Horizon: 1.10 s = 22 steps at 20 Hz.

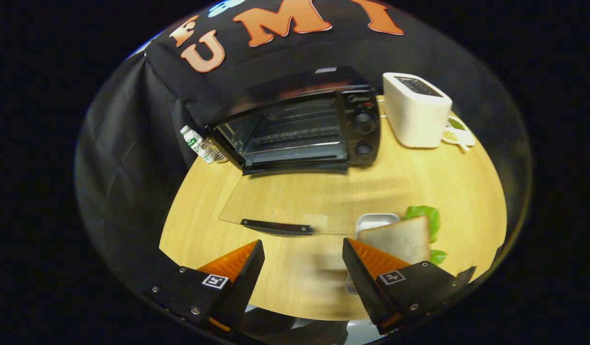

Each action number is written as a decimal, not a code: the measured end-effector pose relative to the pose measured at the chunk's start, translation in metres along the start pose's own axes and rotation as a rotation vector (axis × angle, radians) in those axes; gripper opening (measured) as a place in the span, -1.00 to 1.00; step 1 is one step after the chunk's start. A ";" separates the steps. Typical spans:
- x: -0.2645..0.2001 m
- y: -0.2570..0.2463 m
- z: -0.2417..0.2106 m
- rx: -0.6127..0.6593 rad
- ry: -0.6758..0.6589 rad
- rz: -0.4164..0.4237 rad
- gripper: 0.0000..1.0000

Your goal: Open the toaster oven, put the food inside, and close the toaster oven door.

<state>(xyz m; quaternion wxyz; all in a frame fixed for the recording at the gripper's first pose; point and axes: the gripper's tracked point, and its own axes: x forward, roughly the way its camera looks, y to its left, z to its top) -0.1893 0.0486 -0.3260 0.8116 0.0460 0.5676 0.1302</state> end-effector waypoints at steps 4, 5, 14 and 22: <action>-0.028 -0.062 0.020 -0.034 -0.019 -0.097 0.99; -0.031 -0.074 0.019 -0.015 -0.014 -0.105 0.98; 0.000 -0.120 -0.016 0.136 0.112 -0.045 0.92; 0.012 -0.106 -0.028 0.386 0.149 0.109 0.31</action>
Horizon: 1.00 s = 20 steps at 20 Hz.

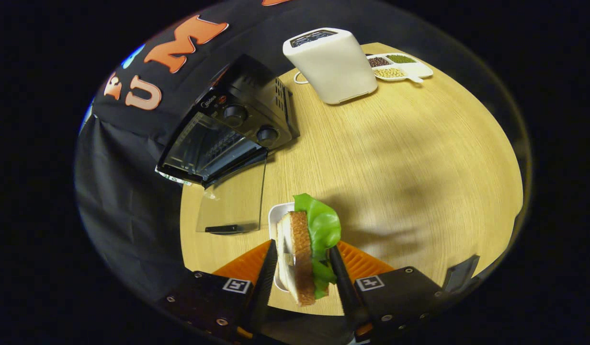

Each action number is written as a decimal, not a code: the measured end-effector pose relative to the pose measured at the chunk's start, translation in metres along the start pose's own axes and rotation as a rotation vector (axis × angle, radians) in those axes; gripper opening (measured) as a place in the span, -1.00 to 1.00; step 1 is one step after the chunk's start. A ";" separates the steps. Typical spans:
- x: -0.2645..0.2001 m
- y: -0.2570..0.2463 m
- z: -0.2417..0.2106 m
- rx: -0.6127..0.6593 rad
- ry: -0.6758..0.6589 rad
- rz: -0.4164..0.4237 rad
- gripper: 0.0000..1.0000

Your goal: Open the toaster oven, put the food inside, and close the toaster oven door.

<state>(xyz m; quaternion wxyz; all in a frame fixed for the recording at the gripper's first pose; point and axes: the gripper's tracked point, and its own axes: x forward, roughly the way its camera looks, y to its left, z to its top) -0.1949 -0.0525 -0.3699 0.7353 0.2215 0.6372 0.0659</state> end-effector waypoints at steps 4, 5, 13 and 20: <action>-0.010 0.014 0.011 0.143 -0.042 0.070 -0.18; -0.012 0.016 0.007 0.158 -0.044 0.075 -0.21; -0.034 0.060 0.022 0.232 -0.143 0.192 -0.34; -0.030 0.121 0.054 0.285 -0.237 0.326 -0.34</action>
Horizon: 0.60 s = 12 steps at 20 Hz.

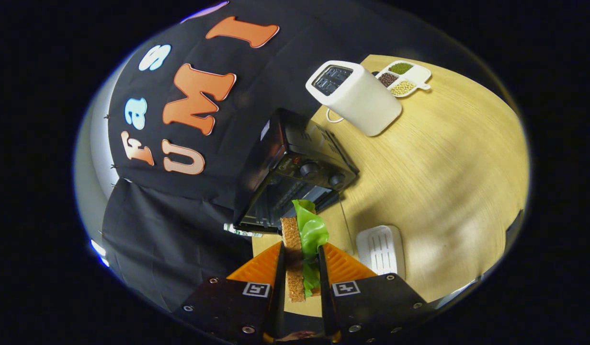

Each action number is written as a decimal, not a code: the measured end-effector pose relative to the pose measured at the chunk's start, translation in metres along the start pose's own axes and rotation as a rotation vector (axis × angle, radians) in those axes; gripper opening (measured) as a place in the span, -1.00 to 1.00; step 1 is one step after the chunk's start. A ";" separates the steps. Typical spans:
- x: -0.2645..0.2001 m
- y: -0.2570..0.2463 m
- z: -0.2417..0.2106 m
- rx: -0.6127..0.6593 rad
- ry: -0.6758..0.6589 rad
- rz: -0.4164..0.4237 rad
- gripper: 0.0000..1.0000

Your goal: Open the toaster oven, put the food inside, and close the toaster oven door.

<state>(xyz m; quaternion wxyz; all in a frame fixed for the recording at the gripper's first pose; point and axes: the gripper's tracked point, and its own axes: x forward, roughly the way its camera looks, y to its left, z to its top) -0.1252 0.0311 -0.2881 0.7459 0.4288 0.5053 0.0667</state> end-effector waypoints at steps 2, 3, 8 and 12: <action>0.010 0.015 -0.002 0.008 -0.008 0.023 -0.34; 0.017 0.021 -0.003 0.011 -0.015 0.032 -0.34; 0.057 0.053 -0.002 0.050 -0.079 0.091 -0.35; 0.096 0.067 -0.001 0.100 -0.159 0.102 -0.34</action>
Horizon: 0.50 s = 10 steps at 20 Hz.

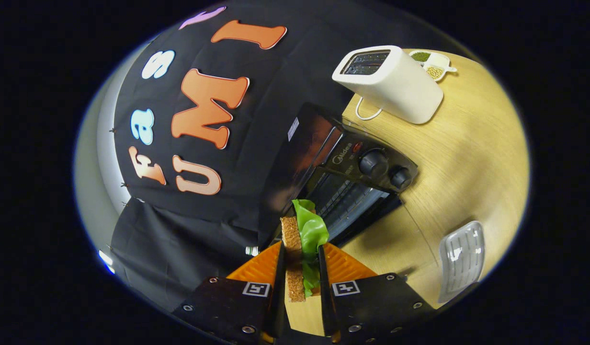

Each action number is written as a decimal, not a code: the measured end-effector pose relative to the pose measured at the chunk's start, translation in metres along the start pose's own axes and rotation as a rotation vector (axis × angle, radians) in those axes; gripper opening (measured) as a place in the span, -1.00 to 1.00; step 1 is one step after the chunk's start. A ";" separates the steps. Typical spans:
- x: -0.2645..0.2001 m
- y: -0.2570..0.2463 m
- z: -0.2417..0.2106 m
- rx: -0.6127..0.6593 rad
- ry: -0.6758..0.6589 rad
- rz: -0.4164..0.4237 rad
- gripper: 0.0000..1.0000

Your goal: Open the toaster oven, put the food inside, and close the toaster oven door.

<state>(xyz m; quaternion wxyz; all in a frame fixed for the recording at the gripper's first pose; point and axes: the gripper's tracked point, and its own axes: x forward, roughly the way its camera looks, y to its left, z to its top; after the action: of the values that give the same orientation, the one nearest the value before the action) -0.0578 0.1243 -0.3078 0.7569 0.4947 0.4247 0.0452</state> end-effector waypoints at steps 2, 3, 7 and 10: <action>0.017 -0.001 -0.002 0.026 -0.047 -0.010 -0.34; 0.023 -0.002 -0.004 0.039 -0.065 -0.017 -0.34; 0.047 -0.004 -0.013 0.086 -0.127 -0.010 -0.34; 0.062 -0.002 -0.016 0.136 -0.169 0.012 -0.34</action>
<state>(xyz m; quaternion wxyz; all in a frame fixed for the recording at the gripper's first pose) -0.0305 0.1651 -0.3489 0.7544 0.5495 0.3585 -0.0210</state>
